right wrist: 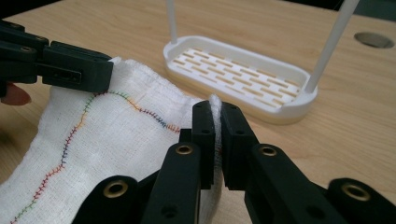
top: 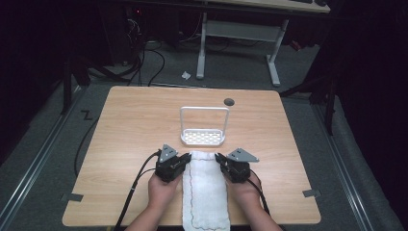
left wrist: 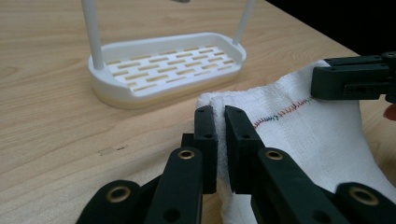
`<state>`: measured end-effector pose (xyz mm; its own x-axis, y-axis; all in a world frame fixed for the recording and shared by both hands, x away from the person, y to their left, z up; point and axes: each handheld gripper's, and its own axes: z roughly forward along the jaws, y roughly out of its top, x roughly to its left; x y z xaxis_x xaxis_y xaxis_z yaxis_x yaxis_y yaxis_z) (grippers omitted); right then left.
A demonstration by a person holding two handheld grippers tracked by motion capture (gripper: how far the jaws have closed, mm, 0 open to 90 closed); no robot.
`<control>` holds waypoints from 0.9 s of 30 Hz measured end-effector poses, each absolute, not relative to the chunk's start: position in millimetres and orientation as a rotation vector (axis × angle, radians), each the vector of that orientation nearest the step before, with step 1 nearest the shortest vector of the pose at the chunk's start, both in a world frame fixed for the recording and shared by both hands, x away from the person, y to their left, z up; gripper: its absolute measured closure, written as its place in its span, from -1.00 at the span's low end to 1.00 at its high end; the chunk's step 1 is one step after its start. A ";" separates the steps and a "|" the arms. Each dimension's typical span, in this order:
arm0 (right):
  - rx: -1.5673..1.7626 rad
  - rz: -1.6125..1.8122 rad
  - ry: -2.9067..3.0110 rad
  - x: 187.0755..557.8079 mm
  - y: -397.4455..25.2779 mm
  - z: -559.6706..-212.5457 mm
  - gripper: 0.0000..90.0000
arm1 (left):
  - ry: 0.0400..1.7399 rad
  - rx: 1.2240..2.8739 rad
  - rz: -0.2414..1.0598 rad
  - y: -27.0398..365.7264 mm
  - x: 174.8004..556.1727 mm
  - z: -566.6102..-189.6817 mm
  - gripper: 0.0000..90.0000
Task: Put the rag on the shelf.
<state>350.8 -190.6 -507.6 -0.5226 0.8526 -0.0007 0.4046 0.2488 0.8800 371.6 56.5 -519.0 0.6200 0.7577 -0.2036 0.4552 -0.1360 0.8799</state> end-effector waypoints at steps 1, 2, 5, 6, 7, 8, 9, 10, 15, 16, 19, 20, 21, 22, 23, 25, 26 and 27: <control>1.142 1.216 2.040 350.8 -190.6 -507.6 0.90 | 0.990 1.764 0.376 55.9 369.0 -518.5 0.87; 1.121 1.233 2.010 347.3 -190.1 -505.7 0.90 | 1.001 1.746 0.392 55.0 366.5 -518.1 0.87; 1.097 1.238 1.977 343.8 -187.1 -503.3 0.90 | 1.014 1.714 0.414 54.2 364.4 -515.1 0.87; 1.097 1.238 1.977 343.8 -187.1 -503.3 0.90 | 1.014 1.714 0.414 54.2 364.4 -515.1 0.87; 1.092 1.241 1.970 343.8 -185.1 -502.5 0.90 | 1.017 1.684 0.442 54.6 362.7 -510.7 0.87; 1.086 1.244 1.958 343.5 -183.8 -501.7 0.90 | 1.017 1.684 0.442 54.6 362.7 -510.7 0.87; 1.079 1.244 1.951 343.5 -182.8 -500.8 0.90 | 1.021 1.674 0.447 54.7 362.7 -509.1 0.87; 1.079 1.244 1.951 343.5 -182.8 -500.8 0.90 | 1.028 1.661 0.453 55.0 362.5 -507.0 0.87; 1.030 1.280 1.909 340.1 -180.7 -488.8 0.90 | 0.993 1.617 0.503 52.2 355.9 -491.6 0.87; 1.015 1.289 1.898 338.2 -182.0 -485.9 0.90 | 0.984 1.614 0.511 51.6 354.9 -488.4 0.87; 1.021 1.313 1.870 337.1 -184.5 -479.7 0.90 | 0.960 1.604 0.529 48.5 353.0 -476.8 0.87; 1.011 1.311 1.861 336.6 -184.7 -476.1 0.90 | 0.950 1.604 0.536 47.6 352.6 -473.3 0.87; 1.005 1.316 1.846 336.3 -184.8 -471.8 0.90 | 0.950 1.604 0.536 47.6 352.6 -473.3 0.87; 0.999 1.322 1.833 336.3 -185.5 -466.6 0.90 | 0.929 1.602 0.553 46.9 352.0 -464.6 0.87; 0.992 1.331 1.820 336.1 -186.5 -461.1 0.90 | 0.918 1.594 0.562 46.9 351.6 -459.6 0.87; 0.982 1.354 1.784 335.5 -188.4 -450.9 0.90 | 0.898 1.584 0.577 46.8 350.7 -448.9 0.87; 0.981 1.364 1.774 335.7 -188.9 -446.1 0.90 | 0.887 1.576 0.584 46.8 350.0 -443.5 0.87; 0.981 1.364 1.774 335.7 -188.9 -446.1 0.90 | 0.887 1.576 0.584 46.8 350.0 -443.5 0.88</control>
